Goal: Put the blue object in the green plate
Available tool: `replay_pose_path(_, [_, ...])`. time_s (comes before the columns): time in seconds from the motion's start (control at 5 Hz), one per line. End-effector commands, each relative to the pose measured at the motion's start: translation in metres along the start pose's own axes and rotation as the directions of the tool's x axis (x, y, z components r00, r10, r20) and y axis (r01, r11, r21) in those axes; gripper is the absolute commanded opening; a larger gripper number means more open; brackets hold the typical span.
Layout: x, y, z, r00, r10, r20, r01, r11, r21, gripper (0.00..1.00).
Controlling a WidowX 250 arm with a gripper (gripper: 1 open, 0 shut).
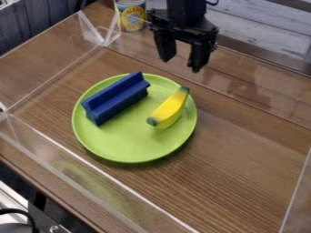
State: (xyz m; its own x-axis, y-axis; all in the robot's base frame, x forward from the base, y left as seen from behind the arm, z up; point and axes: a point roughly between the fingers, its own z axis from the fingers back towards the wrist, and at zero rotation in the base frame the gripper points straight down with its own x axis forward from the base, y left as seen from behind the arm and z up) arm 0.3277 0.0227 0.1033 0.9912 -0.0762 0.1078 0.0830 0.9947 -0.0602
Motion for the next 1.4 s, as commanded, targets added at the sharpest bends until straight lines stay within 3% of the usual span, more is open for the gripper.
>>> replay_pose_path(0.0, [0.006, -0.008, 0.024, 0.997, -0.003, 0.077, 0.003, 1.0, 0.009, 1.0])
replay_pose_path(0.2, [0.008, -0.011, 0.027, 0.996, 0.015, 0.089, -0.016, 1.0, 0.009, 1.0])
replay_pose_path(0.6, [0.004, -0.017, 0.027, 0.989, -0.113, 0.092, 0.113, 0.994, 0.003, 1.0])
replay_pose_path(1.0, [-0.002, 0.0, 0.026, 0.994, -0.055, 0.099, 0.055, 0.998, 0.002, 1.0])
replay_pose_path(1.2, [-0.006, -0.001, 0.032, 0.99, -0.085, 0.111, 0.086, 0.996, -0.005, 1.0])
